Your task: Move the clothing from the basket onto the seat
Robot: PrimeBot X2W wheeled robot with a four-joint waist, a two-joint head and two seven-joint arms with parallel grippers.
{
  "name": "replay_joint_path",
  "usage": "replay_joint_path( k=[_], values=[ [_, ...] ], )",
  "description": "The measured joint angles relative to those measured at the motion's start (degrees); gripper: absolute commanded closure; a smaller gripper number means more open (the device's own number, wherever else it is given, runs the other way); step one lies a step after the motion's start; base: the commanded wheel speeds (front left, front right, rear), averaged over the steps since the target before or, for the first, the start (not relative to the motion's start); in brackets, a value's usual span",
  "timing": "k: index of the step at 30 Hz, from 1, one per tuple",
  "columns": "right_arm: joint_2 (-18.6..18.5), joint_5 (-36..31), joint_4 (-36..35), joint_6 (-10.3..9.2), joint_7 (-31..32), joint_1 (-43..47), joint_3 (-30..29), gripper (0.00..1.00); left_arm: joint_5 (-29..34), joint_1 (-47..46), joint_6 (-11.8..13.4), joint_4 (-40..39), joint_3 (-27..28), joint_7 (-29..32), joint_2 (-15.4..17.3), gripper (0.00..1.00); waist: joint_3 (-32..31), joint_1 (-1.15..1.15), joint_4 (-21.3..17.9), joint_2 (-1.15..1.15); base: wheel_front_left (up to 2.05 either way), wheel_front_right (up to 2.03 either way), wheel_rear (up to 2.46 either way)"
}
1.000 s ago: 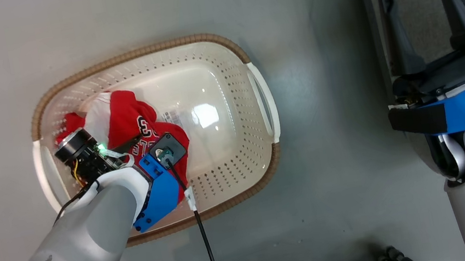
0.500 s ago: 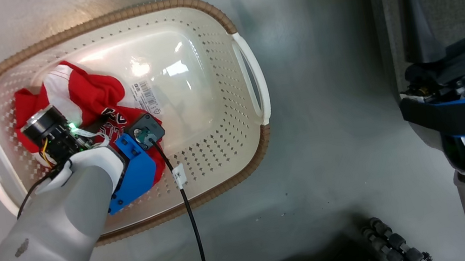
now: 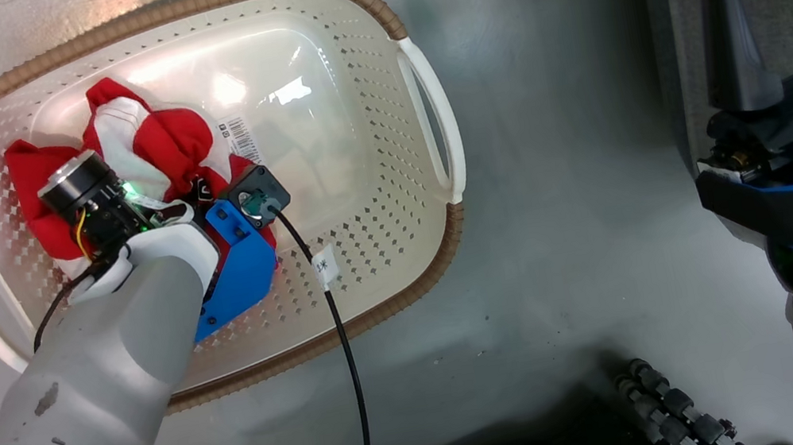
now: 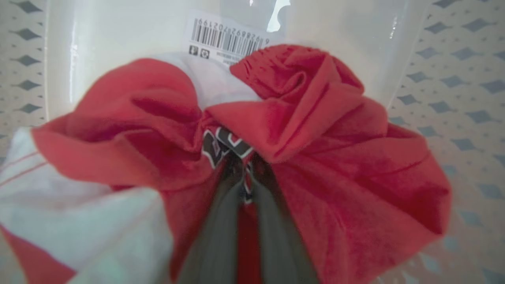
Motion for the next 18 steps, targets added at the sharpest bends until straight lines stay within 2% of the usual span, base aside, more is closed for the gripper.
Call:
replay_joint_path(
  k=[7, 18],
  values=[
    [0.0, -0.5, 0.2, 0.00, 0.0, 0.0, -0.5, 0.00, -0.2, 0.9, 0.0, -0.6, 0.0, -1.2, -0.4, 1.00, -1.3, 0.00, 0.8, 0.00, 0.00, 0.00, 0.00],
    [0.0, -1.1, 2.5, 0.00, 0.0, 0.0, -1.5, 0.00, -4.3, 1.3, 0.0, -2.1, 0.0, -9.8, -3.6, 1.00, -6.4, 0.00, 3.4, 0.00, 0.00, 0.00, 0.00]
  ],
)
